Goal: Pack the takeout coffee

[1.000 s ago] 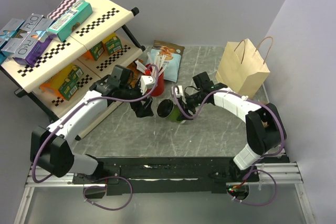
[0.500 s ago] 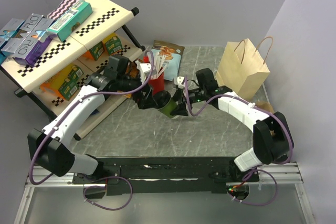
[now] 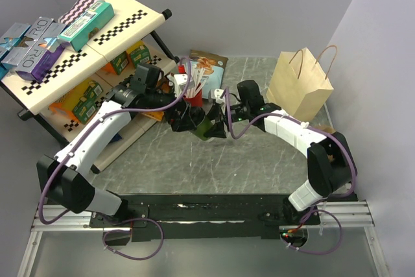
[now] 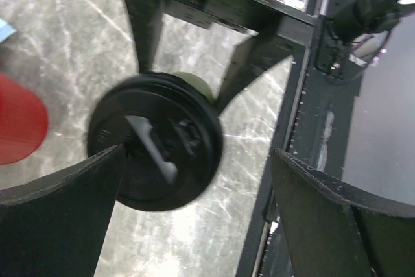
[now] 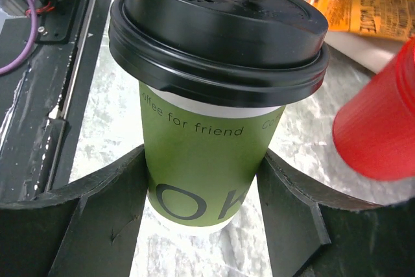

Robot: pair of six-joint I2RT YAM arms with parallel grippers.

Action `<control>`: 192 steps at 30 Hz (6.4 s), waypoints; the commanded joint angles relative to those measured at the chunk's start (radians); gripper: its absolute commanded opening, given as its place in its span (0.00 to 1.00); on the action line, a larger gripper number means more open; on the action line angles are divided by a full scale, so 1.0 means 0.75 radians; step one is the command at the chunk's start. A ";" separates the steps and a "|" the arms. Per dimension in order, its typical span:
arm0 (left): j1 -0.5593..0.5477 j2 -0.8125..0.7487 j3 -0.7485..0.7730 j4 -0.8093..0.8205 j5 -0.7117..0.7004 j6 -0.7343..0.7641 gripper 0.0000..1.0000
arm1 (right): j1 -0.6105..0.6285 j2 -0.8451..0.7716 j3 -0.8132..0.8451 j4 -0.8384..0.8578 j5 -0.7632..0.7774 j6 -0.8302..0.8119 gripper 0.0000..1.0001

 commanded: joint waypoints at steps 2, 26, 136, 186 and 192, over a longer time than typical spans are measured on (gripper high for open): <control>0.014 0.025 0.029 0.043 -0.056 0.024 0.99 | 0.029 -0.015 0.039 0.027 -0.086 -0.046 0.58; 0.014 -0.136 -0.083 0.092 -0.169 0.098 0.99 | 0.074 -0.097 -0.081 0.119 -0.056 0.080 0.59; -0.266 0.479 -0.044 0.109 -0.428 -0.229 0.01 | 0.189 -0.128 -0.047 -0.340 0.748 0.862 0.00; 0.036 0.649 0.056 -0.033 -0.711 1.141 0.99 | -0.296 -0.703 -0.067 -0.728 0.599 0.622 0.21; 0.036 0.694 0.095 -0.039 -0.727 1.141 0.99 | -0.310 -0.717 -0.089 -0.724 0.589 0.626 0.22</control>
